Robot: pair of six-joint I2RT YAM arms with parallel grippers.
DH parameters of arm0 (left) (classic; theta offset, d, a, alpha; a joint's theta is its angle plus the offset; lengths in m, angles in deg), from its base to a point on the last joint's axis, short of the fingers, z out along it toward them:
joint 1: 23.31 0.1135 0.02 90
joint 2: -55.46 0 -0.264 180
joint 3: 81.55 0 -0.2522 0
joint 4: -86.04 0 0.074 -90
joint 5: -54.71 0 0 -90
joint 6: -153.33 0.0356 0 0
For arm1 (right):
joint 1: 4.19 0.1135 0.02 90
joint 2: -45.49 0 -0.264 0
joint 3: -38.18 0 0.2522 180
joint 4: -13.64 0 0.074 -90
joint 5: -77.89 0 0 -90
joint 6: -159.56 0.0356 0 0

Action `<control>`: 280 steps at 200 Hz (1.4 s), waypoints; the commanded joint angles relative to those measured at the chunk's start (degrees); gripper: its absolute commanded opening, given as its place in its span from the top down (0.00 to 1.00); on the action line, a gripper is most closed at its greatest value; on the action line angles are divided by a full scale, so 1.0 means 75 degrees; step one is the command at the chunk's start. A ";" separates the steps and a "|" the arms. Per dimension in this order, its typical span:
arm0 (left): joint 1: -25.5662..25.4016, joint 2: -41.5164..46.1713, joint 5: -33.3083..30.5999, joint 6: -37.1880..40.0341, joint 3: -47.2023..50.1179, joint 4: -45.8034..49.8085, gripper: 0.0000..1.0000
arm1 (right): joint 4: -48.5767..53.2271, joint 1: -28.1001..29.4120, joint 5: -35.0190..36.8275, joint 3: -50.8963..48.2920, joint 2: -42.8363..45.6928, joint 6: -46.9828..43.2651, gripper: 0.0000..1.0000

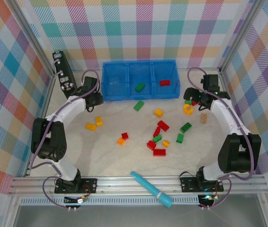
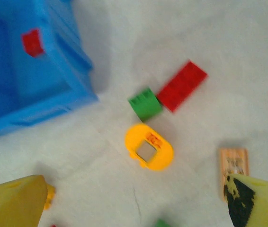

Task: Sort the legos into containers by color
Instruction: Pick up the lego from the top-left of the table, then place the lego in the container.

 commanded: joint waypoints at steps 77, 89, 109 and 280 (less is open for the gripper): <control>-0.0505 -0.1131 0.1246 -0.0258 -0.2342 -0.0699 0.79 | -0.0653 -0.0669 -0.1917 -0.0641 -0.0817 0.0889 0.01; -0.0541 -0.1497 0.1314 -0.0331 -0.2608 -0.0800 0.78 | -0.0714 -0.0675 -0.1676 -0.0668 -0.0943 0.0806 0.01; -0.0588 -0.2087 0.1352 -0.0411 -0.3123 -0.0873 0.74 | -0.0730 -0.0675 -0.1338 -0.0610 -0.1186 0.0661 0.01; -0.0682 -0.2137 0.1504 -0.0128 -0.3862 -0.0594 0.22 | -0.0680 -0.0227 -0.0660 0.1002 -0.3502 0.0556 0.01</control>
